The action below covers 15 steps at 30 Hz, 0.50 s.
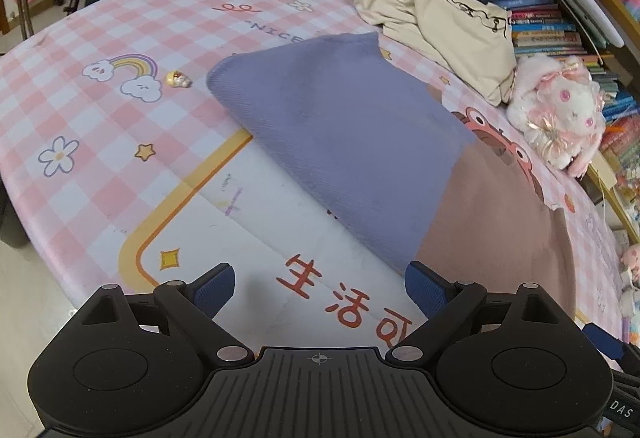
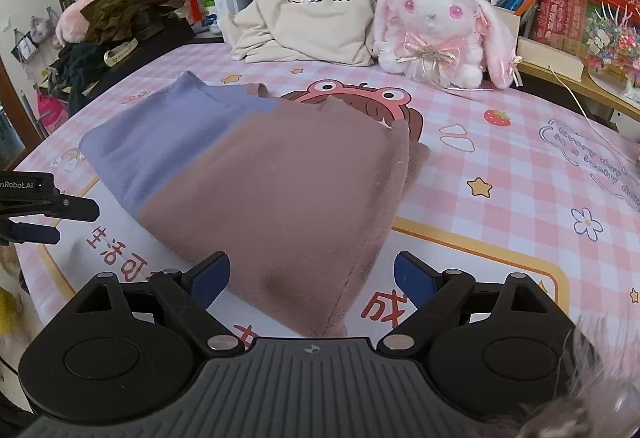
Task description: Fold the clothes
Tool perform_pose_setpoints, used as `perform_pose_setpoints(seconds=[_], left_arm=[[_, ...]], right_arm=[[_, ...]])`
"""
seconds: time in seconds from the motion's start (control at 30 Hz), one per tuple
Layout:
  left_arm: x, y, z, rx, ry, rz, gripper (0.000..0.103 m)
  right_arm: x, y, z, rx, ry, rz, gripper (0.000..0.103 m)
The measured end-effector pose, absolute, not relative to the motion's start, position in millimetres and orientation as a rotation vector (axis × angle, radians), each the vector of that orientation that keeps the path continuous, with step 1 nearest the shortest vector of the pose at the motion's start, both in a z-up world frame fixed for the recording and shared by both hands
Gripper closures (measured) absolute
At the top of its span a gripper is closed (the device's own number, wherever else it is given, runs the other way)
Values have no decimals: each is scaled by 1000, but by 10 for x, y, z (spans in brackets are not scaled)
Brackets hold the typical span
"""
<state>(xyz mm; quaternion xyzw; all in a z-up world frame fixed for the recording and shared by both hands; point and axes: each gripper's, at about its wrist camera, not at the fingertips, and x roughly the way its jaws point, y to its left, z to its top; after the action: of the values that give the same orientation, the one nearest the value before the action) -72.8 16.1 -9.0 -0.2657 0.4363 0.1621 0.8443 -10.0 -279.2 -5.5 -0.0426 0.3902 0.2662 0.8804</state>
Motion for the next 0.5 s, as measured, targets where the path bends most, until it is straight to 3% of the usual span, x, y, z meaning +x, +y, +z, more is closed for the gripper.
perform_pose_setpoints(seconds=[0.5], left_arm=[[-623, 304, -70, -557, 917, 401, 9]], right_arm=[[-25, -2867, -115, -59, 844, 520, 11]])
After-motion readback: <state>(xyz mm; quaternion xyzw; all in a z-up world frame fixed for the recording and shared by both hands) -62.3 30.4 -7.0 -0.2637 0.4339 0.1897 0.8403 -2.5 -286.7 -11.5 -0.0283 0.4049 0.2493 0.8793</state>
